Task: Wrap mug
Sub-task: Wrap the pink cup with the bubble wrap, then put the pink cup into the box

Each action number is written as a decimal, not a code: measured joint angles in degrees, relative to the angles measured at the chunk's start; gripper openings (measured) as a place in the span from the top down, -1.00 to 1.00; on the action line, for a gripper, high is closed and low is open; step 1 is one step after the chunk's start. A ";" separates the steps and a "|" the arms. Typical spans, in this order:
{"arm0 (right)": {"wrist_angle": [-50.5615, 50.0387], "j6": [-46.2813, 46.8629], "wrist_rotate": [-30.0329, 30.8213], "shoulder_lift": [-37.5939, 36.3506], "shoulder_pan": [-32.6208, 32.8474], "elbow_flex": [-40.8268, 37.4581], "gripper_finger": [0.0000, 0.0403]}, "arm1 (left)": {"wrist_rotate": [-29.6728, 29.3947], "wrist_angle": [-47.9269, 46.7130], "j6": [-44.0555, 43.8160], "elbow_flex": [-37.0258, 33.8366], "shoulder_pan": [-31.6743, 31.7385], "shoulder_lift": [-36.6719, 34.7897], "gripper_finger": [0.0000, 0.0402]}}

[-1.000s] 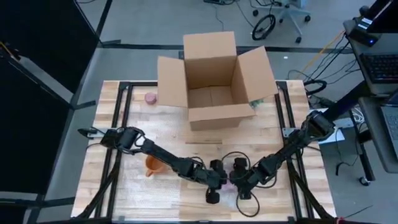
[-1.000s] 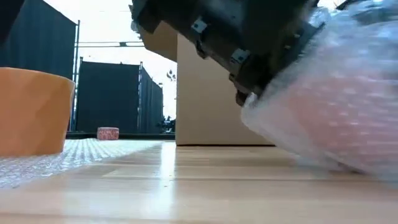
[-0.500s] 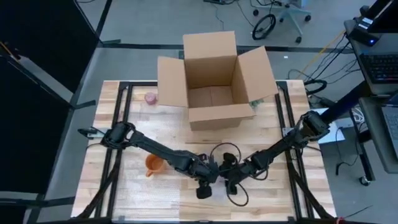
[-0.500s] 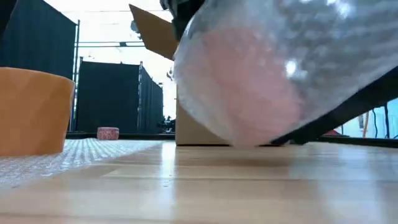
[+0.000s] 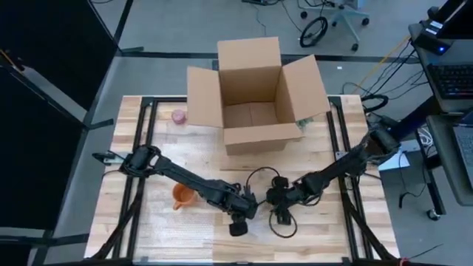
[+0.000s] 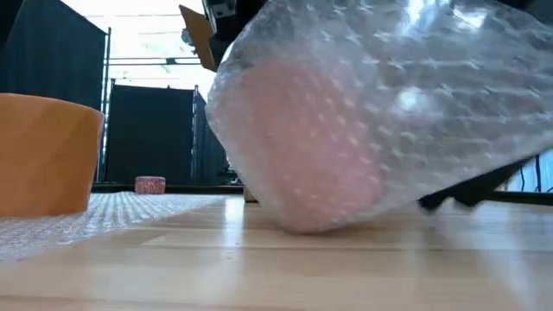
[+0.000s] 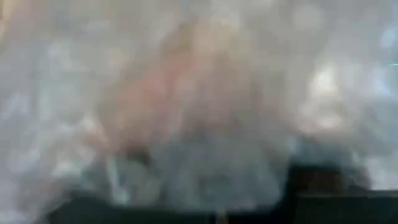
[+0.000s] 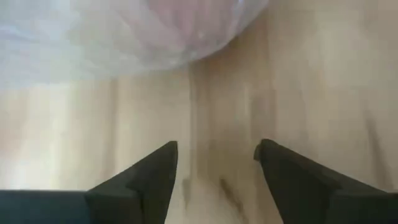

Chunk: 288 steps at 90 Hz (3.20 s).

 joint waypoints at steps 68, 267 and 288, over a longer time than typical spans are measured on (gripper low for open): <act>-6.52 6.25 3.47 -8.94 4.12 0.00 -0.07 | 4.80 -5.07 5.71 10.63 1.76 -0.07 1.00; -10.51 10.38 7.00 -12.54 8.09 0.00 -0.07 | -7.90 12.61 -0.34 -21.60 -7.10 -13.44 1.00; -12.08 23.07 14.41 -7.59 20.13 0.00 -0.07 | -16.23 7.54 9.38 -23.04 -4.82 -14.11 1.00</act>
